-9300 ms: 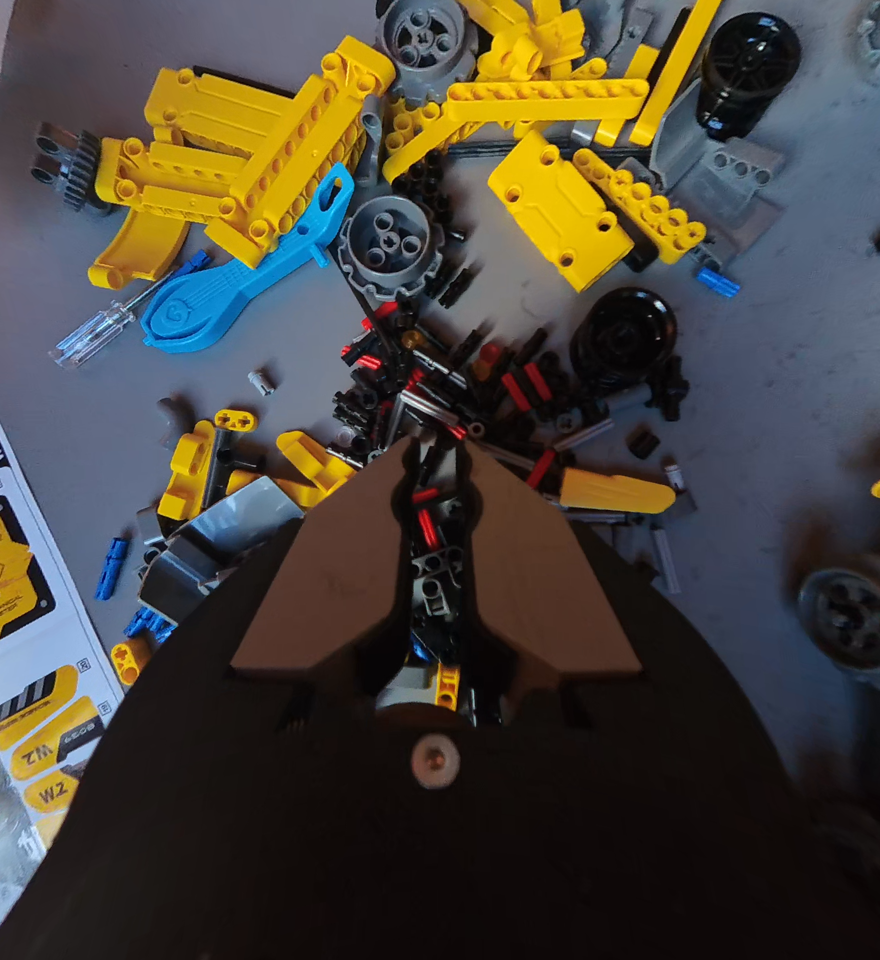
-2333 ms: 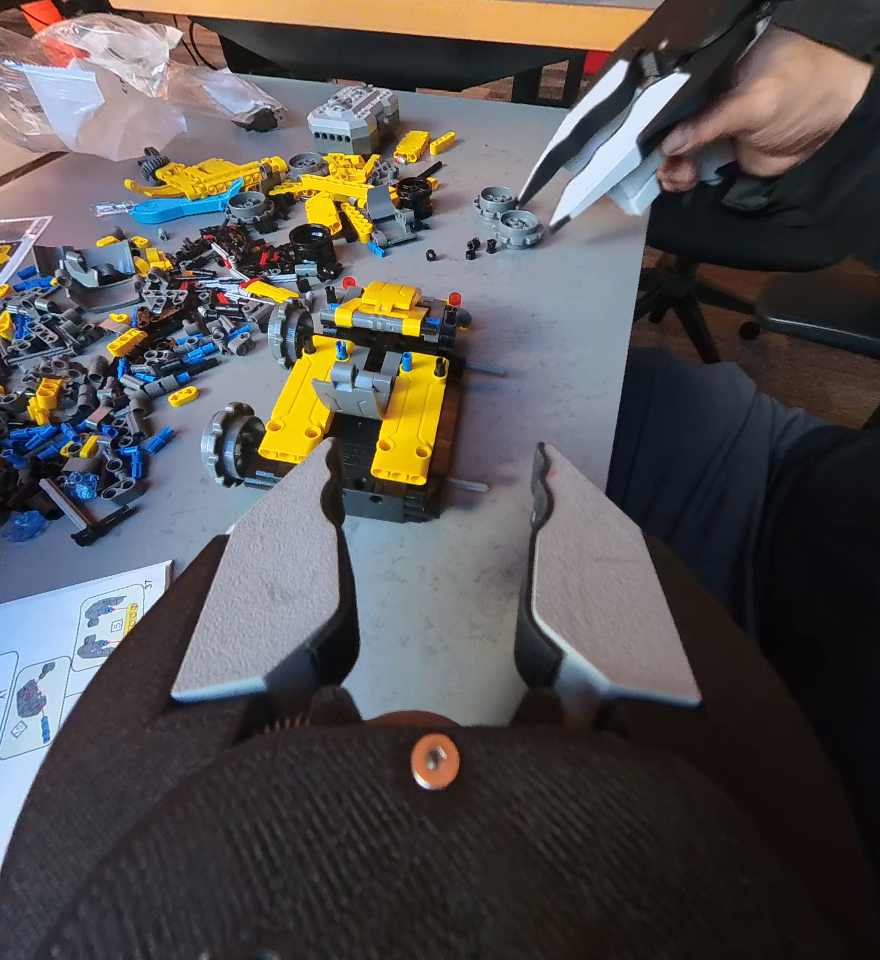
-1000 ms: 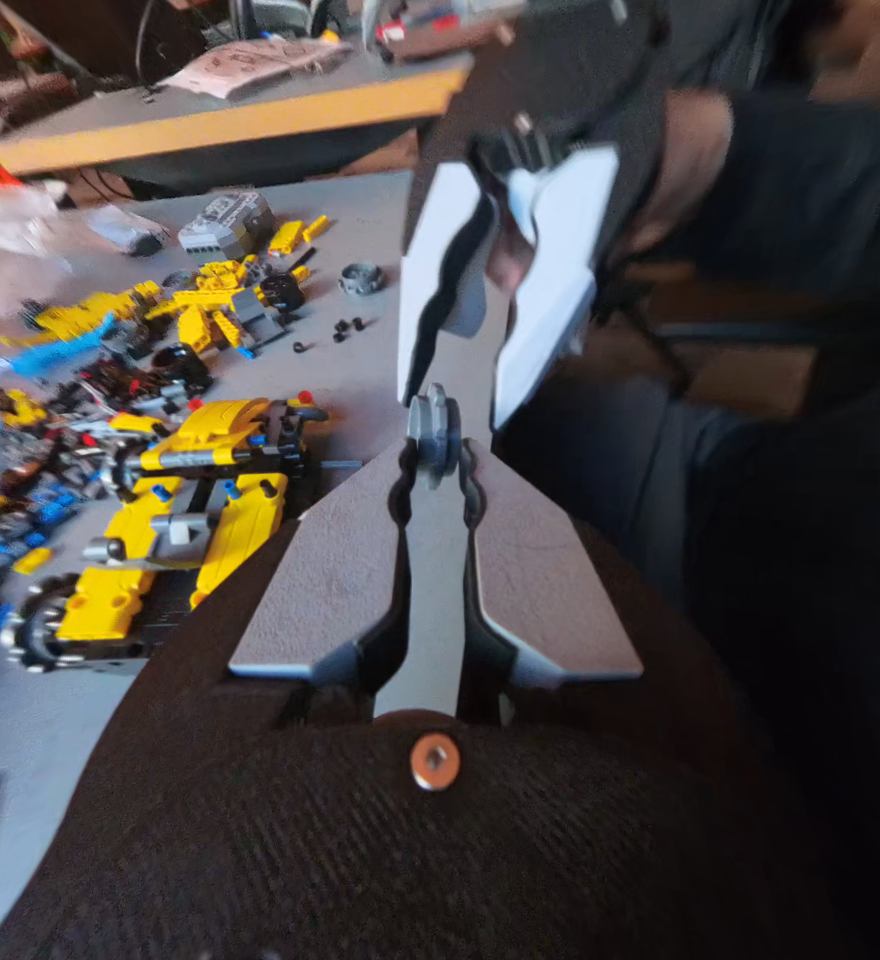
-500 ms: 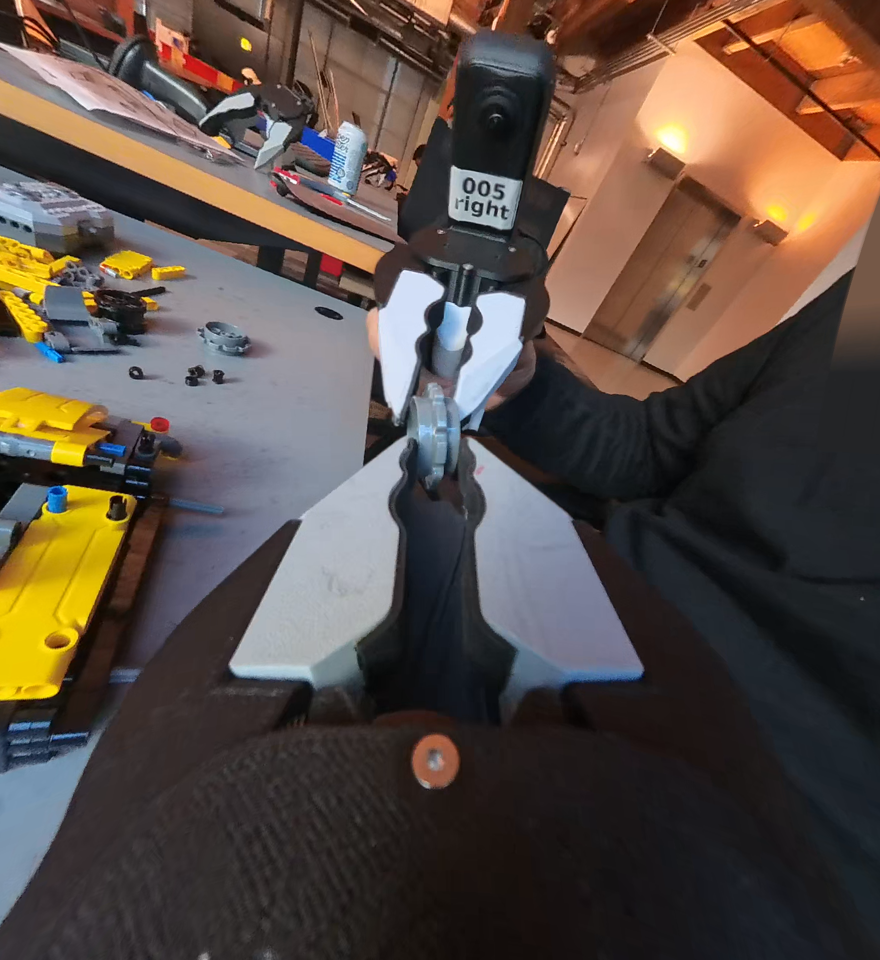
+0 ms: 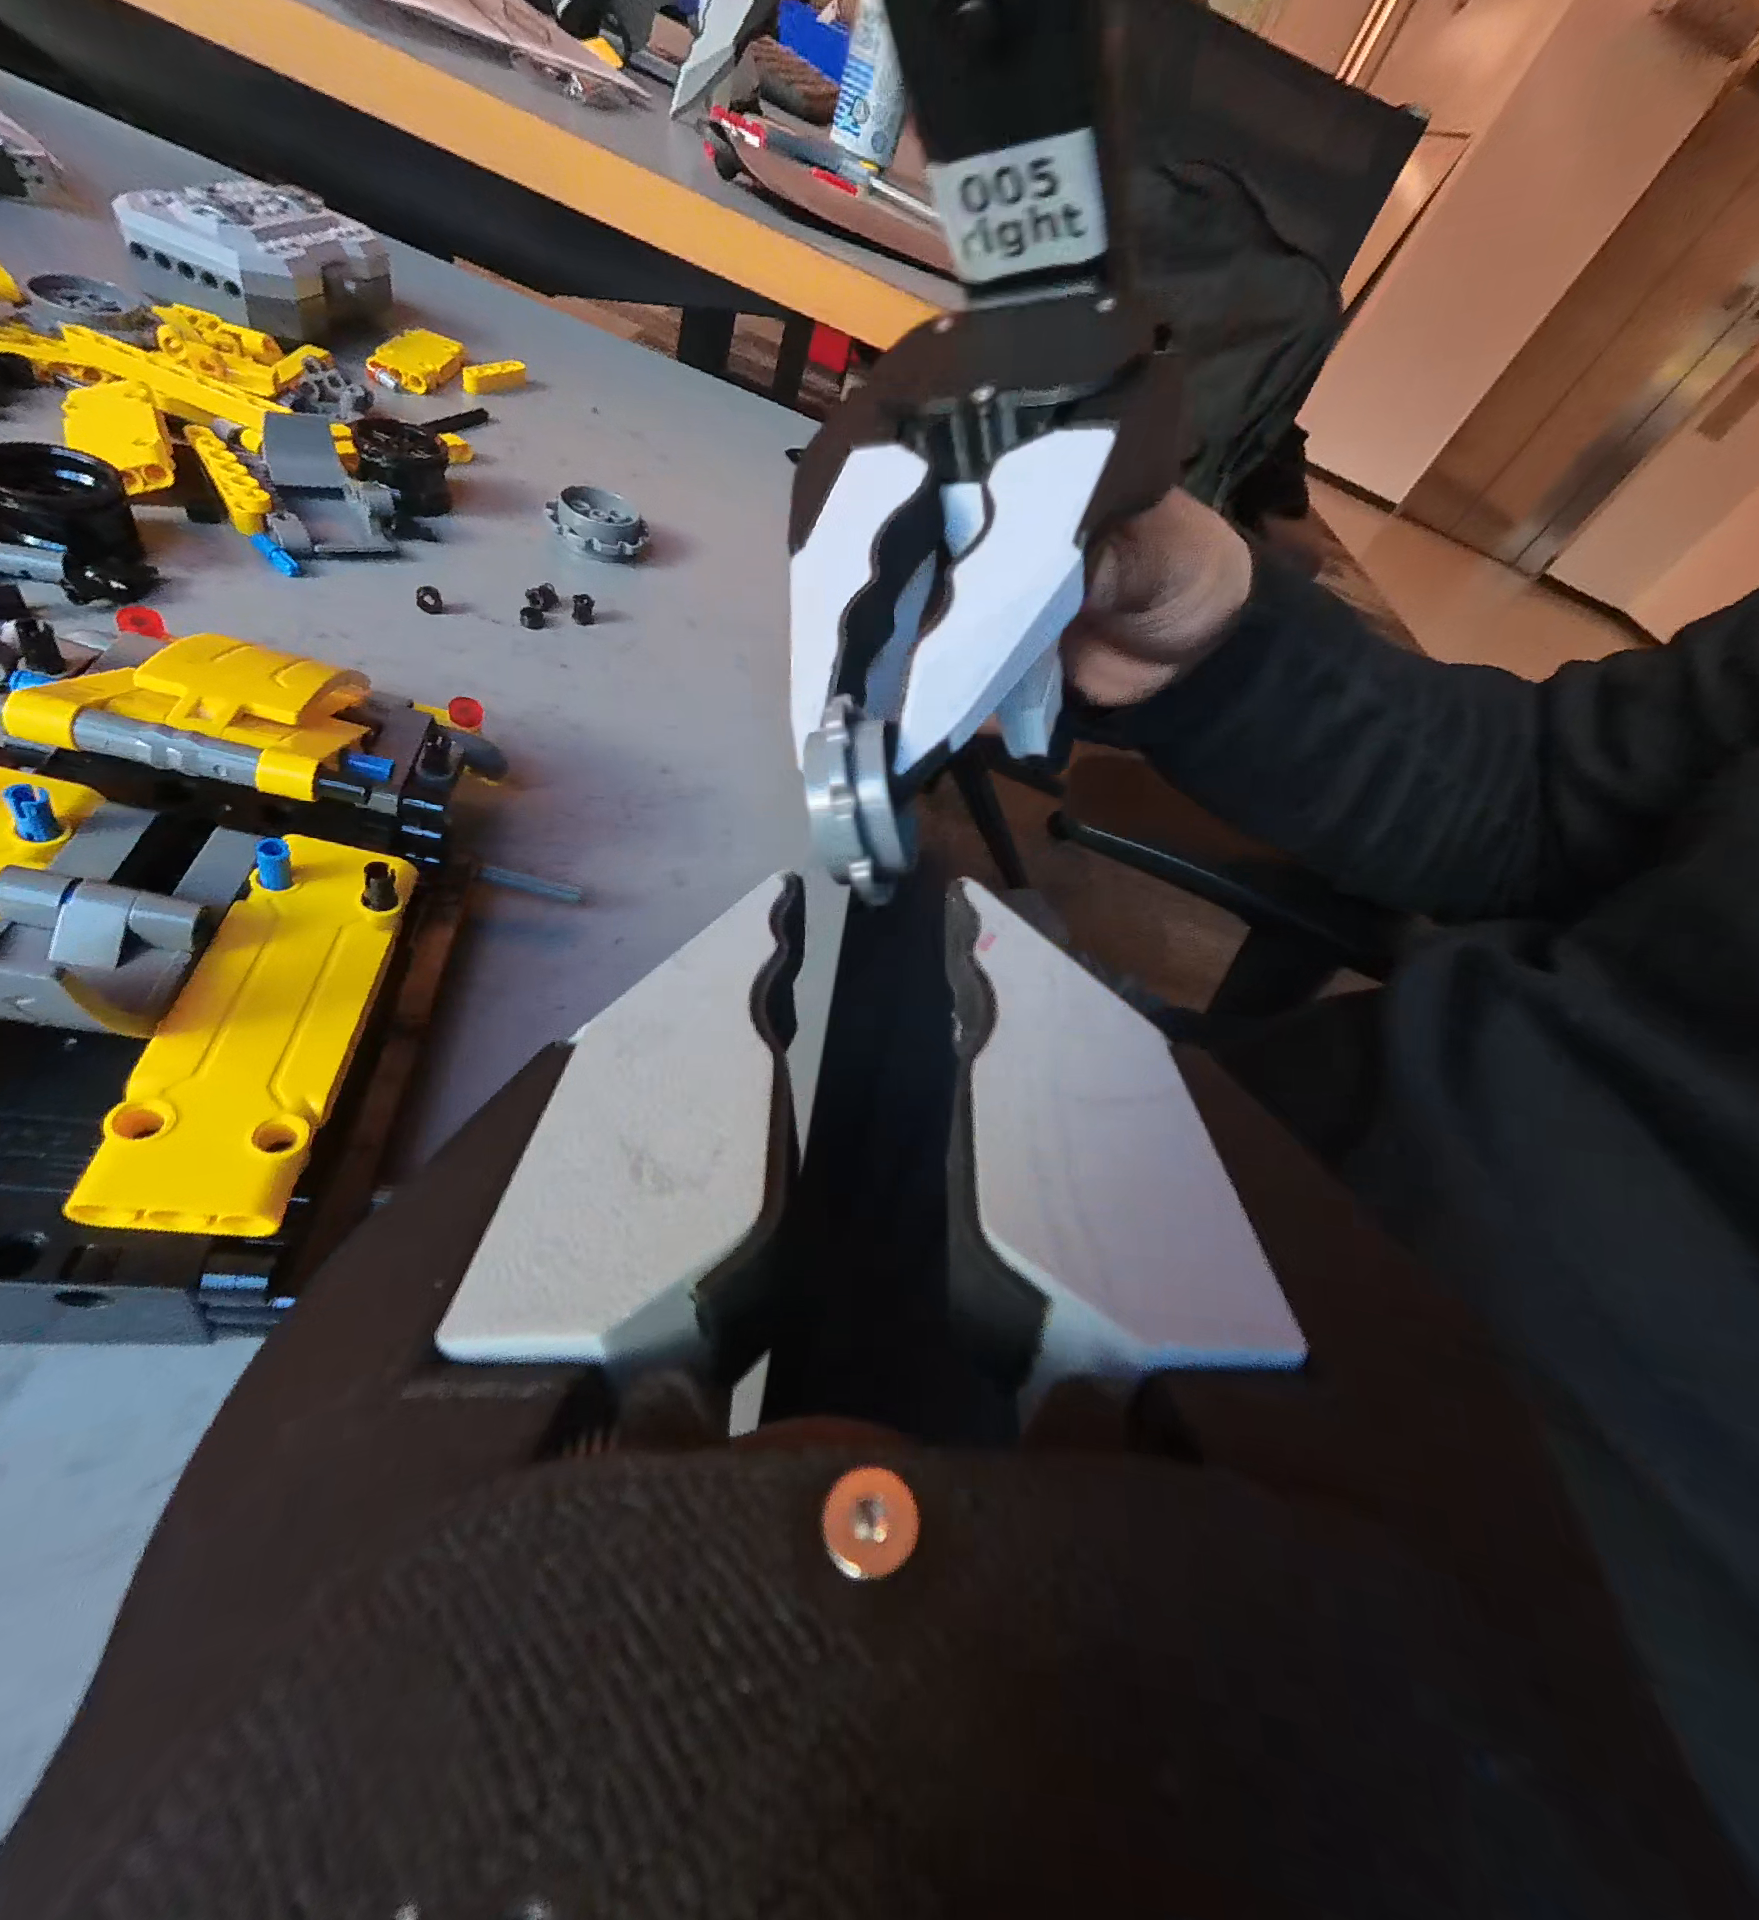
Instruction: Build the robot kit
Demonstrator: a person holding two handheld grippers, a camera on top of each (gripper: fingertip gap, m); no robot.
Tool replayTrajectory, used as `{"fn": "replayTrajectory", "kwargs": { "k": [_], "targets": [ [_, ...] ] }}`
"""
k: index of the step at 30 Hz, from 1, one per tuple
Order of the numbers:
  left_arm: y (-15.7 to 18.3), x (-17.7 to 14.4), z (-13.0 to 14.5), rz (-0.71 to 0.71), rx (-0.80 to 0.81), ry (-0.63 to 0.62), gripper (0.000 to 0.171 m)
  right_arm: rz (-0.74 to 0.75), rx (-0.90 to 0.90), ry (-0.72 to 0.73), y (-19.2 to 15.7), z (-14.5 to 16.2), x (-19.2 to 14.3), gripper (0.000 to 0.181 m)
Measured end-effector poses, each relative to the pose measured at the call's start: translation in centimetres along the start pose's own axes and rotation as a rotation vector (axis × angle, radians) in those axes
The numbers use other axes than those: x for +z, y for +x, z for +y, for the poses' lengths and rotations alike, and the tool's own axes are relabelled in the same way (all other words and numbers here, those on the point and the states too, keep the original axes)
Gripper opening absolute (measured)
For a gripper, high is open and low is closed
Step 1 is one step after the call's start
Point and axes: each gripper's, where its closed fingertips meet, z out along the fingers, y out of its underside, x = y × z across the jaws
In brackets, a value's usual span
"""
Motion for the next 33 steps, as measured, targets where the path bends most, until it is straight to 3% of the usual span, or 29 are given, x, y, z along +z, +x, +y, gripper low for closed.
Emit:
{"fn": "replayTrajectory", "kwargs": {
  "k": [5, 11, 19, 25, 29, 33],
  "targets": [
    [-0.1, 0.0, 0.1, -0.004, -0.002, -0.004, 0.023, -0.147, 0.280, 0.046, 0.0, 0.1, -0.1, 0.015],
    [-0.2, 0.0, 0.1, -0.008, -0.006, -0.009, 0.023, -0.151, 0.299, 0.022, 0.0, 0.5, 0.2, 0.015],
    [-0.4, 0.2, 0.6, -0.034, 0.012, -0.039, 0.022, -0.042, 0.275, -0.016, 1.8, 1.4, -0.4, 0.015],
    [-0.7, -0.6, 0.5, -0.047, 0.024, -0.053, 0.025, 0.134, 0.145, -0.010, 4.1, 1.0, -3.5, 0.015],
    [-3.6, -3.8, 0.3, -0.230, 0.156, -0.109, 0.027, 0.285, -0.024, -0.065, 5.7, 1.6, -5.1, 0.015],
    [-6.2, -6.3, 0.4, -0.326, 0.108, -0.075, 0.032, 0.361, -0.169, -0.110, 6.6, 2.4, -4.8, 0.015]
  ]
}}
